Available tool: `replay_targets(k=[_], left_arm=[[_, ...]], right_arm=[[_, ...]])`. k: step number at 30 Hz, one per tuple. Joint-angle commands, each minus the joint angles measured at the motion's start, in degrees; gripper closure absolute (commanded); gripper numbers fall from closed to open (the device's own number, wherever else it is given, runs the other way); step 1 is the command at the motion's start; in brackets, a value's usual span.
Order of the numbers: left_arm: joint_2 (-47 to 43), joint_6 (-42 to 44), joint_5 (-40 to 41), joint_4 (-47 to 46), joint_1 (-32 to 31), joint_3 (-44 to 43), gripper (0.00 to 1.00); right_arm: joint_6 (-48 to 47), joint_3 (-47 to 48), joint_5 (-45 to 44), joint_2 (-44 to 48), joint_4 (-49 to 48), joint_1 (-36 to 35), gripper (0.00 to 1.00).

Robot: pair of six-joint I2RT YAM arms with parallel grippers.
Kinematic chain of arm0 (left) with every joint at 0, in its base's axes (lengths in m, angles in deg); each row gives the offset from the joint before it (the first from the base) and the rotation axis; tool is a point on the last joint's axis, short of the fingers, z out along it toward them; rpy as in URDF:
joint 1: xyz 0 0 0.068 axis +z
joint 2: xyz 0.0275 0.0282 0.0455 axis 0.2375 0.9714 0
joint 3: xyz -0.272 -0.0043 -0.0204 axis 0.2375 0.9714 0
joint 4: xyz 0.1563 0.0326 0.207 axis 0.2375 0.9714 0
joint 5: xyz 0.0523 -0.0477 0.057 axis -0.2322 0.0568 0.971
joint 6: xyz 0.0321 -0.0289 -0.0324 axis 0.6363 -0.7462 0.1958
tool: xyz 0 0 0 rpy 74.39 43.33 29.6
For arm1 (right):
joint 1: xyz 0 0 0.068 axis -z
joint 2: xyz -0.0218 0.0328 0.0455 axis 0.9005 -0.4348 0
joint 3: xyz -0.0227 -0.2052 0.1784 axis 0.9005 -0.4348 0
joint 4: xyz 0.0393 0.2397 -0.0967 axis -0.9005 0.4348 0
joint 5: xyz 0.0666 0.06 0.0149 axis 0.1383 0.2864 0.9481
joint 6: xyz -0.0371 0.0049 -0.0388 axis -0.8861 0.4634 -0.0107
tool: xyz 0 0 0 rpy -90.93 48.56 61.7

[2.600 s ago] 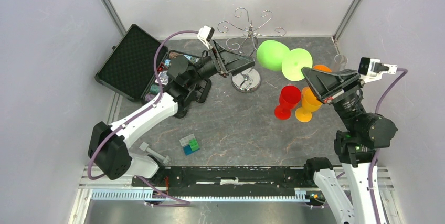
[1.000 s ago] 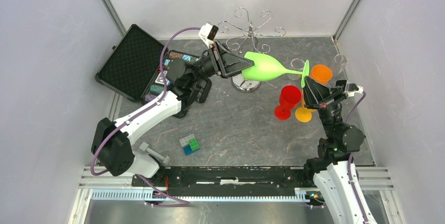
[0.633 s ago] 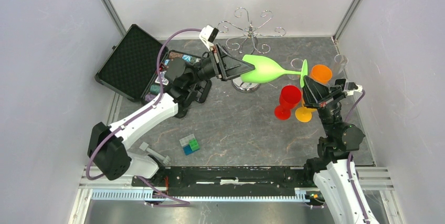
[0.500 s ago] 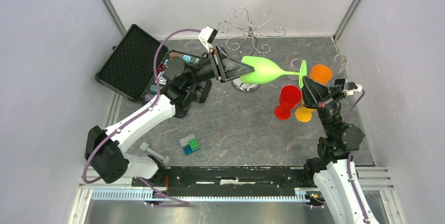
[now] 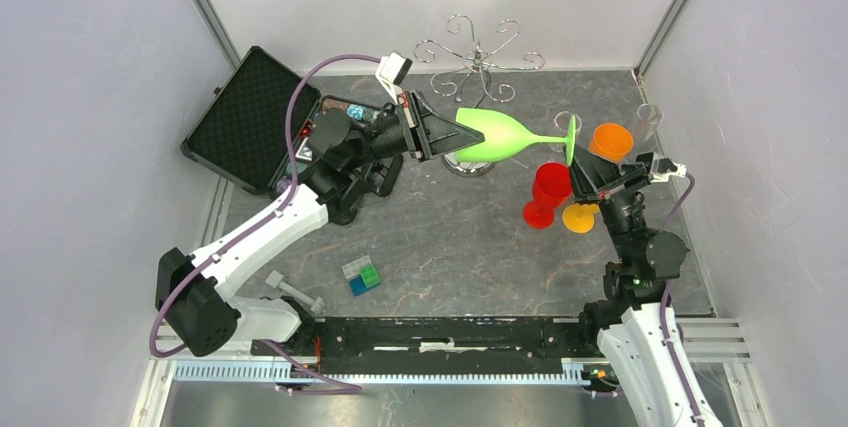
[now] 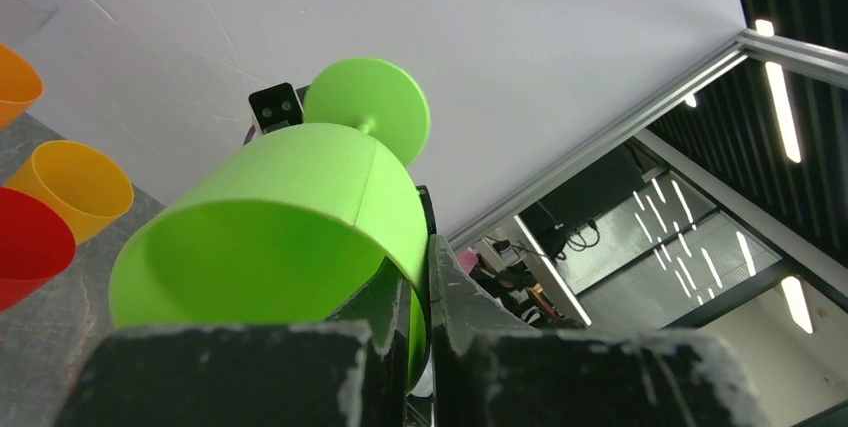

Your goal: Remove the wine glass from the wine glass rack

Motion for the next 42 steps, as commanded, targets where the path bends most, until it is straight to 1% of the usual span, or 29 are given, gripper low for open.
replay_targets(k=[1,3,4,7,9,11,13,16,20,23,25,28,31,36,42], left_arm=[[-2.64,5.81,-1.21,1.43,-0.66,-2.4,0.98],[-3.13,8.21,-0.7,4.14,-0.65,-2.48,0.98],[-3.43,9.96,-0.38,5.82,-0.65,-2.69,0.98],[-4.93,17.13,1.11,16.04,-0.63,-4.18,0.98],[-6.31,24.91,3.0,25.63,-0.64,-5.37,0.98],[-7.72,31.63,5.82,35.98,-0.65,-6.38,0.98],[-8.77,36.52,9.12,43.86,-0.71,-6.91,0.98],[-9.46,40.95,13.53,51.13,-1.9,-6.53,0.98],[-6.92,47.34,23.94,60.57,-8.17,-8.47,0.98],[-0.59,50.82,34.07,68.44,-13.74,-13.62,0.98],[4.26,52.26,40.79,72.53,-16.37,-17.46,0.98],[11.61,53.7,46.64,77.22,-19.06,-23.54,0.98],[18.22,54.45,48.94,79.91,-20.93,-28.77,0.98],[27.78,54.46,49.89,83.45,-22.49,-35.46,0.98],[35.16,54.12,49.63,83.65,-23.48,-40.17,0.98]], right_arm=[[-10.05,3.03,-0.92,-0.08,7.25,0.23,0.75],[-13.41,4.73,-0.59,-0.47,9.87,0.17,0.6],[-15.73,5.71,-0.58,-0.58,11.53,0.19,0.51],[-26.05,8.79,-2.62,0.43,20.36,0.23,0.31],[-33.82,10.46,-5.66,2.27,27.81,0.21,0.23],[-40.73,11.55,-10.45,4.84,35.33,0.16,0.18],[-46.9,12.14,-16.29,8.33,41.79,0.2,0.16],[-56.35,13.95,-25.26,12.41,49.79,0.22,0.14],[-66.14,17.21,-35.37,15.39,57.94,0.17,0.14],[-70.61,18.55,-40.5,16.54,60.79,0.19,0.13],[-72.73,18.82,-42.53,17.09,61.73,0.18,0.12],[-74.54,18.9,-44.7,17.59,62.74,0.18,0.11],[-76.3,18.94,-46.17,17.85,63.64,0.13,0.11],[-78.03,18.8,-48.51,18.9,64.78,0.09,0.09],[-79.29,18.49,-49.31,19.67,65.1,0.14,0.08]])
